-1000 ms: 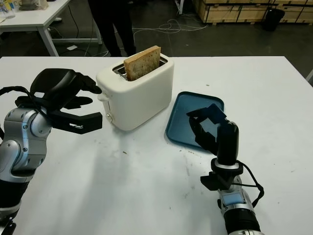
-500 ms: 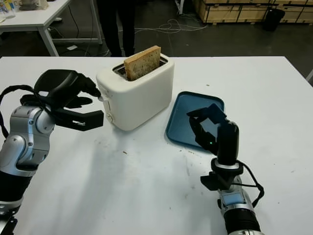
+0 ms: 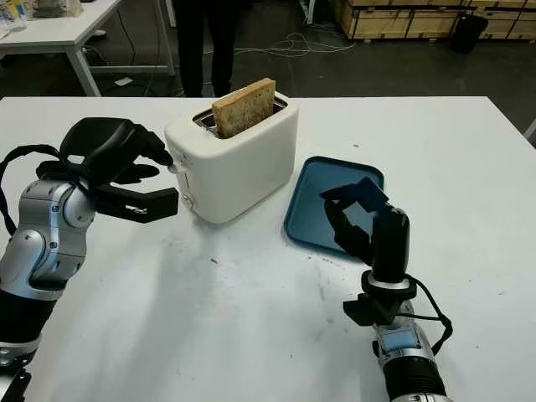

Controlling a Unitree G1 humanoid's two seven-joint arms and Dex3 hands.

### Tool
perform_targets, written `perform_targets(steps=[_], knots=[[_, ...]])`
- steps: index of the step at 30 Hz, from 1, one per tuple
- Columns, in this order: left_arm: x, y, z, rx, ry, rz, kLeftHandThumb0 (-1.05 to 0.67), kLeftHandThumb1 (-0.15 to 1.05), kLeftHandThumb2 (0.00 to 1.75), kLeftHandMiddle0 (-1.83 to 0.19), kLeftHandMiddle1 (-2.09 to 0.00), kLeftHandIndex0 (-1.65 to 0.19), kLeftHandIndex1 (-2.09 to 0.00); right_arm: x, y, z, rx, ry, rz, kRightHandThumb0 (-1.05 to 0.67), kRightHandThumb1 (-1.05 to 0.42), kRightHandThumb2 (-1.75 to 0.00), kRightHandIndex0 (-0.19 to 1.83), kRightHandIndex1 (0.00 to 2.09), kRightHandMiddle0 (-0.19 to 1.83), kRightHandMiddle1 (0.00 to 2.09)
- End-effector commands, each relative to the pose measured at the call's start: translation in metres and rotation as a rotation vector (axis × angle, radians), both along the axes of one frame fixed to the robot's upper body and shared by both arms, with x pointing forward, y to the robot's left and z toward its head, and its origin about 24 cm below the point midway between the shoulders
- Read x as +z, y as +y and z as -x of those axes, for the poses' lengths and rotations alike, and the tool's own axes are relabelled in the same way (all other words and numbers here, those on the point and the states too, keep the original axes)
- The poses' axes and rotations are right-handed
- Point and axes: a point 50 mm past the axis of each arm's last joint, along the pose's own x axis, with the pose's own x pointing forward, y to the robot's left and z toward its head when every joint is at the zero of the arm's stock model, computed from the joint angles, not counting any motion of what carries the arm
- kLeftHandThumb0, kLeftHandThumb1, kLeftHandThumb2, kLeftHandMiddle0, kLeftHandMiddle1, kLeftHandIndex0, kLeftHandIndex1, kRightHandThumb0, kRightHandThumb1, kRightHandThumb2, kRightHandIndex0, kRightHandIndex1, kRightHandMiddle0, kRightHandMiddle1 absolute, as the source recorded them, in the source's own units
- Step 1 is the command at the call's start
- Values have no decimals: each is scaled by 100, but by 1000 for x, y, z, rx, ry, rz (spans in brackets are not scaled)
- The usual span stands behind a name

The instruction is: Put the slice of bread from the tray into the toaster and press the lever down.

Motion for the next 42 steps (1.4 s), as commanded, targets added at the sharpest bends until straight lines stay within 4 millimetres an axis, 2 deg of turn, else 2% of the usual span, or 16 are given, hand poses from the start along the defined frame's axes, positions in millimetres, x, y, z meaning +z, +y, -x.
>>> perform_targets(steps=[1, 14, 26, 42], knots=[[5, -4, -1, -15, -13, -1, -28, 92, 12, -96, -175, -122, -4, 0, 0, 1, -2, -3, -14, -46, -92, -36, 64, 169, 61, 119], [6, -9, -5, -36, -15, 9, -27, 91, 12, -96, -173, -113, 0, 0, 0, 1, -7, -6, -7, -46, -92, -37, 64, 169, 61, 119], [4, -10, -12, -39, 3, -4, -27, 92, 10, -91, -171, -117, -2, 0, 0, 2, -5, -7, -11, -45, -92, -36, 64, 169, 61, 120], [6, -9, -10, -48, -1, -16, -26, 92, 9, -92, -172, -117, -2, 1, 0, 1, -2, -4, -9, -46, -92, -36, 64, 170, 61, 119]])
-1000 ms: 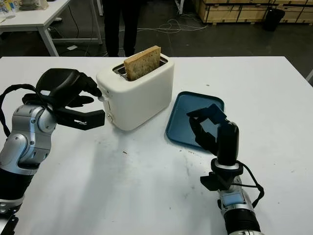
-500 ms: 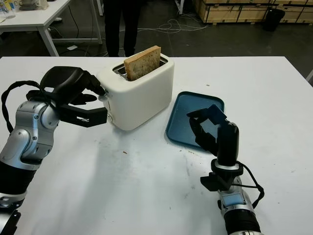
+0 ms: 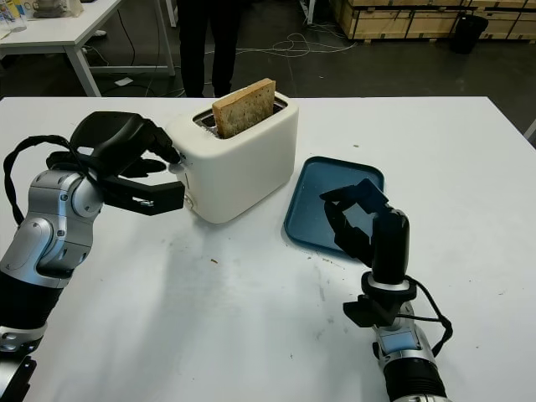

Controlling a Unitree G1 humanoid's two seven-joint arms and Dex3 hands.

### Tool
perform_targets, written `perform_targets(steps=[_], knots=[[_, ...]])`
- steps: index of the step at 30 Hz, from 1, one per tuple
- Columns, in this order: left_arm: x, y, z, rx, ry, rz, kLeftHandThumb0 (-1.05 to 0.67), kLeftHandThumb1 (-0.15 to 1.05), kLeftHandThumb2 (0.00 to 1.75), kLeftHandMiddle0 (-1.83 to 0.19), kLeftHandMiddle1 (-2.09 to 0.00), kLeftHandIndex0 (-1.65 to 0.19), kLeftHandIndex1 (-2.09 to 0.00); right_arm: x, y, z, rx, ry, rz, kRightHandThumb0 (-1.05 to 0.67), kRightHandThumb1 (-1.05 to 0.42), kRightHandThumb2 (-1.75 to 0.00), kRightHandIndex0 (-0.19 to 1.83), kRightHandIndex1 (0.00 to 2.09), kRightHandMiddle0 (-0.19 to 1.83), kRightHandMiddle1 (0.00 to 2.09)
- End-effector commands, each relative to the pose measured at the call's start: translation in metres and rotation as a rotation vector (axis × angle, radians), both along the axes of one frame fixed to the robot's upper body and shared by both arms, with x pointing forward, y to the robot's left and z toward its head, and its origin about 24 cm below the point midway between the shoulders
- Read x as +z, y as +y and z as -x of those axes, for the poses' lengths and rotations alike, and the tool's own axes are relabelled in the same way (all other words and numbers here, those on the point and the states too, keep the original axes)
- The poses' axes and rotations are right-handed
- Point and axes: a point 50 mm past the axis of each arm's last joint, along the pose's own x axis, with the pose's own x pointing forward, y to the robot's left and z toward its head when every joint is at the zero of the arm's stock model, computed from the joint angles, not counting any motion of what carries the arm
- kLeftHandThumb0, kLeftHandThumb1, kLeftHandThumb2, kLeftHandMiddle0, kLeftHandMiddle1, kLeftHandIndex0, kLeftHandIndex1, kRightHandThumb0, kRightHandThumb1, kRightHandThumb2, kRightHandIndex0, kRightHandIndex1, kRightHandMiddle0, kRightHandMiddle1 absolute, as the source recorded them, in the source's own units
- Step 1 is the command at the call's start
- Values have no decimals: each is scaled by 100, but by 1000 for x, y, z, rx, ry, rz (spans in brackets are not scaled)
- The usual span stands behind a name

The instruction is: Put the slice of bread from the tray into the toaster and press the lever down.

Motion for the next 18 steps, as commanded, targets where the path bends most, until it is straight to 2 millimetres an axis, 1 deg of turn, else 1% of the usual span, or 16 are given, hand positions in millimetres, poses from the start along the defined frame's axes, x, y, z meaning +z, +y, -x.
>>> perform_targets(steps=[1, 4, 14, 18], knots=[[4, -3, 1, -18, -13, -13, -26, 92, 9, -92, -171, -116, -1, 3, 1, -1, -2, -11, -9, -46, -92, -36, 64, 170, 61, 119], [4, -4, 1, -19, -8, -13, -26, 92, 11, -92, -168, -109, 0, 3, 1, -1, 1, -13, -12, -46, -92, -36, 64, 170, 61, 120], [4, -5, 2, -28, -7, -1, -27, 92, 12, -94, -169, -113, -2, 3, 0, -2, 5, -12, -11, -45, -92, -35, 63, 170, 61, 120], [-4, -7, 1, -15, 15, 11, -28, 92, 13, -93, -173, -119, -5, 4, -1, -1, 6, -13, -13, -45, -92, -35, 63, 170, 61, 120]])
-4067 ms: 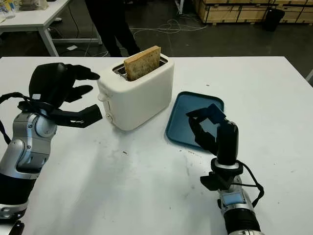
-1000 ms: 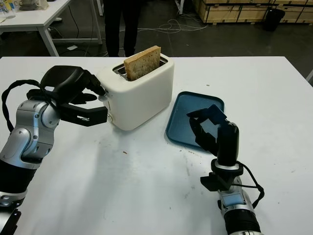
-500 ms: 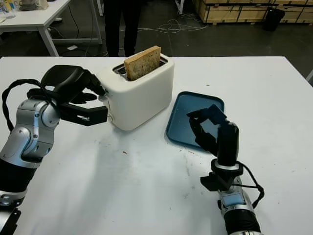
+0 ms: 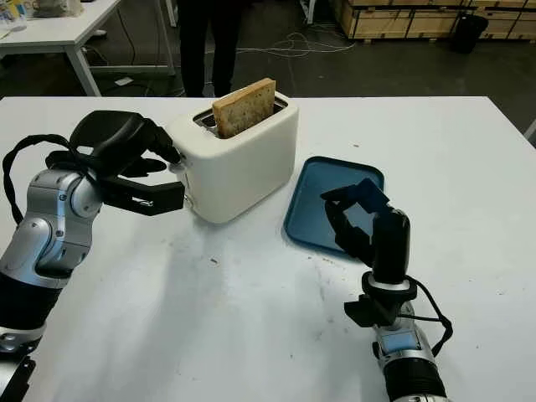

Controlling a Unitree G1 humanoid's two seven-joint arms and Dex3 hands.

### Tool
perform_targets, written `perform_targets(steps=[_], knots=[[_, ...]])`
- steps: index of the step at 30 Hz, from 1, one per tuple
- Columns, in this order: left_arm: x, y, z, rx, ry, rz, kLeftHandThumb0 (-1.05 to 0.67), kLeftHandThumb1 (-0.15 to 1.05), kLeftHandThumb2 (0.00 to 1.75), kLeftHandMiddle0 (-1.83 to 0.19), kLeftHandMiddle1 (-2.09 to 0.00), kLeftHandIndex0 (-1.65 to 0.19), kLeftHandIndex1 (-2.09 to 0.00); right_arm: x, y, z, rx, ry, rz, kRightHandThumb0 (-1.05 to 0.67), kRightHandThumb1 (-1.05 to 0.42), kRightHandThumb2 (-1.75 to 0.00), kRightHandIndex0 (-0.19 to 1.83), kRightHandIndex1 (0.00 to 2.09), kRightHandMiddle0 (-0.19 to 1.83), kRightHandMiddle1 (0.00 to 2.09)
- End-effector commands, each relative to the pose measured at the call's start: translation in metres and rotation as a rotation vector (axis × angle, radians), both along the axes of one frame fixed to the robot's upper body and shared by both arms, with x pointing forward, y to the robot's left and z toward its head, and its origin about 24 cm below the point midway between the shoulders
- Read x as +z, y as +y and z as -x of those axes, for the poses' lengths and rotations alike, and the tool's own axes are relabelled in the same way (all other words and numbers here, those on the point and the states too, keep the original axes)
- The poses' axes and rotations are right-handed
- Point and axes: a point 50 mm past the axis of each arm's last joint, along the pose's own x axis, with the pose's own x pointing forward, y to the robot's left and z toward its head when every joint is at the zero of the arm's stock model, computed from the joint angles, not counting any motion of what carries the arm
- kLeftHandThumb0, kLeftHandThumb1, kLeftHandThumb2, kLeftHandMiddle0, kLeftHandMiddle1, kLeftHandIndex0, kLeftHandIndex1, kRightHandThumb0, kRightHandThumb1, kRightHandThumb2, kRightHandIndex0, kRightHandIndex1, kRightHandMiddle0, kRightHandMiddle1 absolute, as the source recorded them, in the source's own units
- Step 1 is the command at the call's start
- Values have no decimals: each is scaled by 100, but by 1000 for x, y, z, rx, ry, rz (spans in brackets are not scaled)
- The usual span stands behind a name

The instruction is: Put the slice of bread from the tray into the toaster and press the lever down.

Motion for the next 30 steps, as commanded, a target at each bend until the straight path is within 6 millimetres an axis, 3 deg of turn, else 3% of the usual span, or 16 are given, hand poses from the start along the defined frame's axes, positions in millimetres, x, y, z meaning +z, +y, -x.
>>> perform_targets(steps=[1, 3, 4, 5, 7, 8, 10, 13, 18, 25, 30], knots=[[-15, -7, 0, -4, 55, 37, -27, 92, 14, -91, -174, -124, -7, 3, 0, -1, 2, -15, -5, -45, -92, -35, 63, 171, 61, 120], [-43, -15, 0, 9, 149, 102, -25, 92, 13, -87, -174, -133, -23, 2, -1, -1, -5, -12, 0, -46, -92, -35, 63, 171, 61, 120], [-72, -24, 1, 24, 236, 143, -25, 92, 13, -83, -170, -113, -67, 2, -2, -1, -6, -9, 0, -46, -92, -35, 63, 172, 61, 120], [-107, -35, 4, 35, 339, 206, -26, 92, 13, -81, -157, -101, -75, 1, -2, -1, -7, -4, -1, -46, -92, -35, 64, 172, 61, 120], [-179, -59, 20, 75, 564, 353, -23, 92, 19, -77, -139, -93, -76, 0, -3, -1, -7, 8, -6, -46, -92, -35, 64, 171, 62, 120], [-204, -69, 30, 99, 658, 450, -22, 92, 25, -78, -110, -91, -61, -1, -3, -1, -6, 7, -5, -45, -92, -34, 64, 171, 62, 120], [-227, -83, 45, 117, 756, 560, -22, 92, 39, -80, -58, -89, -27, 0, -3, -1, -1, 4, 0, -44, -92, -33, 64, 174, 61, 120], [-229, -89, 50, 75, 786, 576, -21, 92, 41, -83, -38, -92, -14, 1, -5, -2, -5, -2, 13, -46, -92, -35, 63, 172, 62, 120], [-224, -90, 47, 47, 790, 557, -20, 92, 37, -83, -34, -94, -11, 0, -3, -2, 1, 2, 2, -47, -92, -34, 65, 170, 63, 119], [-221, -83, 46, 57, 763, 518, -22, 92, 35, -90, -36, -96, -9, 2, 0, -2, 15, 0, 1, -46, -92, -34, 62, 173, 59, 123], [-206, -78, 40, 33, 694, 514, -24, 92, 37, -94, -54, -102, -8, 1, -2, -3, 13, 5, 7, -46, -92, -33, 63, 171, 61, 121]])
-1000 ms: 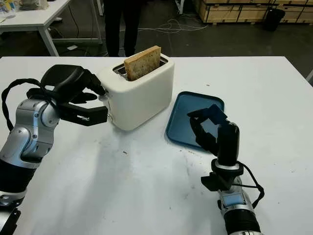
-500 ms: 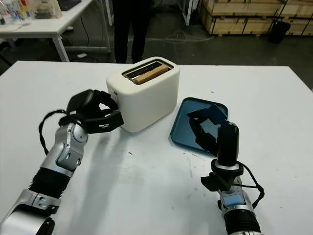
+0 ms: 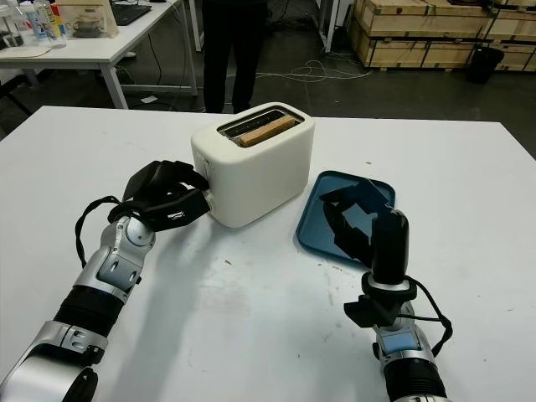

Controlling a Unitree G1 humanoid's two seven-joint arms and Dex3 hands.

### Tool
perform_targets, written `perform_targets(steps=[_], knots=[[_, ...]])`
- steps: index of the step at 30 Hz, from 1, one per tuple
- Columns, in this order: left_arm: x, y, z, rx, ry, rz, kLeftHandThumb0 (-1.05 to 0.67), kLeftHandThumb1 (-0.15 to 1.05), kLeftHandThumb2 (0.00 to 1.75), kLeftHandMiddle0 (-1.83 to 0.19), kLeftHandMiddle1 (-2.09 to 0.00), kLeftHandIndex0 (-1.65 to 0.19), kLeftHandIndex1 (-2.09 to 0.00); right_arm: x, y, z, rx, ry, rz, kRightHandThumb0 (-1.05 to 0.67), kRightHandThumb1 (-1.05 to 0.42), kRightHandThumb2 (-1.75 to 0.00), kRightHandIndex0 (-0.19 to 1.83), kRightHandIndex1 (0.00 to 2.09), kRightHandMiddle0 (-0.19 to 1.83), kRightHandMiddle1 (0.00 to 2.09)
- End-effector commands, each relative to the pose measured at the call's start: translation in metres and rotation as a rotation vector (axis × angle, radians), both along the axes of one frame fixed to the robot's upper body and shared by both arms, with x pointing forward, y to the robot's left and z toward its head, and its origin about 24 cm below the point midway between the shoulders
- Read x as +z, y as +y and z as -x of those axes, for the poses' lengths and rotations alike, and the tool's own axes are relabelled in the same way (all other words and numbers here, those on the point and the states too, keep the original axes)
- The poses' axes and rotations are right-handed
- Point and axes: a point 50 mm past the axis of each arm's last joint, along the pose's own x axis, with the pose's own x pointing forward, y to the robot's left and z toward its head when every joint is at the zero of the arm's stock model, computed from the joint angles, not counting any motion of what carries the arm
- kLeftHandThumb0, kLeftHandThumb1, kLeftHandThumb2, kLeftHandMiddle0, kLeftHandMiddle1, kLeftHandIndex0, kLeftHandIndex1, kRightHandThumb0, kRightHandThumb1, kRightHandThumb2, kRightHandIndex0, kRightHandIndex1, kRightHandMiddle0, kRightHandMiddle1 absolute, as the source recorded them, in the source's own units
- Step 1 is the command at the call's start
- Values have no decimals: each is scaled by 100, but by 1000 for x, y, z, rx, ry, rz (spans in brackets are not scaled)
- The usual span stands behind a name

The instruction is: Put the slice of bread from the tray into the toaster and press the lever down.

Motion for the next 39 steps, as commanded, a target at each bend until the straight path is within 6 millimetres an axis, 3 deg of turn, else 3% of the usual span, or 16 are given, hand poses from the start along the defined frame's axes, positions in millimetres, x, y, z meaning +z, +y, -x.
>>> perform_targets(steps=[1, 5, 11, 14, 16, 19, 23, 28, 29, 31, 32, 39], knots=[[-89, -62, 56, -239, 438, 17, -24, 92, 37, -92, -59, -103, -7, 2, -3, -2, -3, -5, 1, -47, -92, -33, 63, 172, 61, 121], [-85, -75, 62, -280, 436, 35, -25, 92, 33, -87, -83, -110, -8, 2, -2, -1, -8, -7, 9, -46, -92, -34, 63, 174, 60, 122], [-134, -90, 83, -308, 700, -4, -26, 92, 34, -83, -95, -119, -13, -1, -6, 1, -18, 2, 18, -46, -92, -35, 63, 175, 58, 126], [-138, -87, 83, -310, 725, -26, -27, 92, 32, -81, -102, -121, -18, -2, -7, 2, -20, 7, 15, -46, -92, -34, 63, 174, 57, 127], [-127, -81, 75, -304, 658, -16, -27, 92, 33, -79, -101, -116, -16, -2, -6, 1, -18, 3, 13, -47, -92, -35, 63, 173, 58, 125], [-107, -71, 66, -277, 563, 8, -25, 92, 36, -79, -70, -104, -6, -1, -5, 0, -14, 3, 8, -48, -92, -36, 63, 170, 61, 121], [-78, -55, 58, -221, 401, 34, -24, 92, 36, -85, -55, -103, -3, -1, -3, -1, -9, -1, 3, -46, -92, -35, 63, 171, 61, 121], [-38, -40, 60, -144, 95, 122, -21, 92, 30, -97, -75, -106, -3, 0, -2, -1, -3, 5, 4, -47, -92, -34, 62, 173, 59, 123], [-30, -38, 63, -129, 18, 165, -21, 92, 32, -97, -92, -106, -2, 0, -2, -1, -4, 5, 5, -47, -92, -35, 62, 173, 59, 123], [-11, -34, 68, -91, -172, 267, -23, 92, 39, -99, -154, -96, -1, 0, -2, -2, -3, 3, 9, -47, -92, -35, 62, 173, 59, 123], [-4, -32, 70, -78, -258, 309, -25, 92, 41, -101, -164, -94, 0, 0, -1, -2, -1, 1, 8, -47, -92, -35, 62, 173, 59, 123], [32, -24, 81, -18, -698, 444, -32, 92, 50, -105, -174, -90, -1, 0, 0, -3, 11, 0, -3, -46, -92, -34, 63, 172, 59, 123]])
